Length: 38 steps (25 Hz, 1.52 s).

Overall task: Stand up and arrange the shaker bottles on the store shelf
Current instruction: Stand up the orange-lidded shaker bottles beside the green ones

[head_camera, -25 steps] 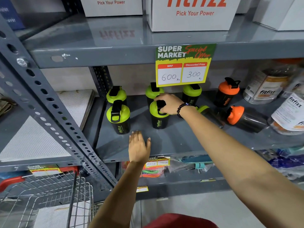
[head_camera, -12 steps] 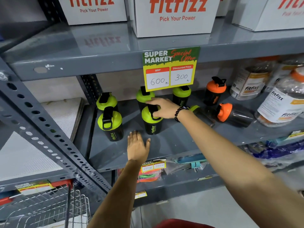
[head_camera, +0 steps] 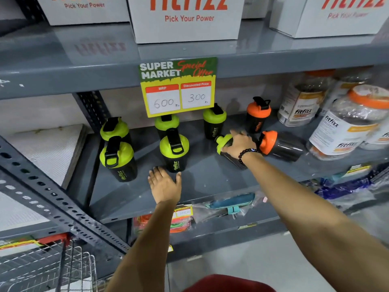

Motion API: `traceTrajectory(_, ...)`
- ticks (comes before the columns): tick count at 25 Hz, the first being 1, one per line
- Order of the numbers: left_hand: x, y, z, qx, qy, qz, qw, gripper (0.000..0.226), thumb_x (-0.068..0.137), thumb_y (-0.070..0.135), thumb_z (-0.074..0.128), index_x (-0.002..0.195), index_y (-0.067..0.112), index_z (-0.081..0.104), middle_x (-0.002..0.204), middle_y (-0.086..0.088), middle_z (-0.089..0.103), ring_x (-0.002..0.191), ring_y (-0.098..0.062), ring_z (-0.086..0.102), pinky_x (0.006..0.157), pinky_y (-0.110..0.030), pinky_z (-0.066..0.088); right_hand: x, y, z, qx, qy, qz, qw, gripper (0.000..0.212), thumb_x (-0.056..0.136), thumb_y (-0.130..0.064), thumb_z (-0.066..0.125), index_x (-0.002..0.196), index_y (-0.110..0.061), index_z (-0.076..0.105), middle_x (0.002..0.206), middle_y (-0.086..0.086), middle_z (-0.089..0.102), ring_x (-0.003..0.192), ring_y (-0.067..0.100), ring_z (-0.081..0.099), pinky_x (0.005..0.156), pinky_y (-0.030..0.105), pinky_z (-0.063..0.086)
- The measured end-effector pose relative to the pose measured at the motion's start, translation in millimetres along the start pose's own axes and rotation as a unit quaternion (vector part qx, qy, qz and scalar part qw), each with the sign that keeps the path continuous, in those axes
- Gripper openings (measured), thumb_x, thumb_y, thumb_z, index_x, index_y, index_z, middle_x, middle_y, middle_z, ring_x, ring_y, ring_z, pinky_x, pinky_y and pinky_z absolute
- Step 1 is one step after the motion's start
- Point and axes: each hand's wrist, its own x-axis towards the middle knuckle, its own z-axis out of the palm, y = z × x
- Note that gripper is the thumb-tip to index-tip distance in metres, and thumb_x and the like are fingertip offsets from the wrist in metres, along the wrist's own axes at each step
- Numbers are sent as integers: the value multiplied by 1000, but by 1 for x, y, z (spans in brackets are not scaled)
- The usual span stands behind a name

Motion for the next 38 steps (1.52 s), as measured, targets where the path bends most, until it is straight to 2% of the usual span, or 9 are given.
traceTrajectory(10, -2, 16, 16, 33, 48, -53, 997, 73, 92, 44, 41, 141, -6, 19, 152, -26, 21, 144, -37, 13, 120, -45, 6, 33, 21, 6, -89, -39, -114, 989, 92, 61, -53, 76, 132, -11, 36, 134, 18, 44, 126, 37, 41, 97, 46, 41)
traceTrajectory(12, -3, 17, 17, 32, 53, -58, 996, 74, 90, 46, 39, 140, -5, 22, 152, -26, 24, 144, -37, 14, 120, -45, 7, 35, 23, 8, -49, -35, -132, 989, 93, 58, -48, 78, 133, -12, 34, 129, 18, 46, 122, 38, 44, 95, 44, 42)
traceTrajectory(15, -3, 17, 17, 32, 55, -62, 996, 79, 84, 51, 32, 140, -4, 23, 152, -25, 25, 144, -36, 14, 120, -44, 7, 39, 22, -3, 114, -43, -152, 981, 101, 57, -38, 82, 140, -19, 28, 129, 15, 43, 121, 34, 47, 98, 38, 41)
traceTrajectory(17, -4, 18, 18, 33, 58, -62, 996, 75, 89, 48, 37, 140, -4, 22, 152, -25, 24, 144, -36, 14, 120, -44, 8, 41, 24, -10, 197, -57, -165, 965, 101, 60, -27, 83, 143, -21, 25, 133, 12, 39, 124, 29, 46, 101, 33, 38)
traceTrajectory(21, -5, 19, 17, 30, 60, -59, 996, 71, 91, 43, 43, 141, -4, 22, 152, -25, 25, 144, -36, 14, 121, -44, 8, 39, 36, -13, 262, -97, -183, 943, 97, 63, -11, 83, 143, -17, 29, 142, 10, 37, 133, 23, 38, 101, 22, 28)
traceTrajectory(25, -5, 18, 16, 33, 57, -59, 996, 71, 92, 44, 41, 141, -3, 21, 153, -23, 23, 145, -35, 13, 121, -43, 7, 43, 39, -22, 280, -156, -186, 929, 103, 60, -27, 86, 145, -21, 28, 149, 4, 33, 138, 18, 33, 116, 36, 27)
traceTrajectory(29, -5, 18, 16, 37, 53, -57, 996, 72, 92, 45, 40, 142, -2, 20, 154, -22, 21, 145, -35, 12, 121, -43, 7, 47, 18, -35, 212, -77, -209, 952, 74, 65, -38, 82, 129, -16, 54, 135, 8, 46, 129, 22, 43, 110, 37, 35)
traceTrajectory(33, -5, 17, 15, 29, 51, -56, 997, 71, 92, 45, 40, 142, -2, 20, 154, -22, 22, 145, -34, 12, 121, -43, 7, 54, 2, -50, 43, -95, -280, 954, 48, 70, -7, 67, 116, -19, 66, 126, 8, 59, 122, 29, 49, 104, 40, 41)
traceTrajectory(38, -5, 17, 15, 27, 53, -53, 997, 71, 92, 44, 40, 142, -2, 20, 154, -22, 21, 145, -35, 12, 121, -43, 7, 45, 4, -54, 84, -136, -291, 943, 64, 66, 18, 38, 110, -16, 68, 101, -2, 64, 113, 22, 58, 99, 29, 46)
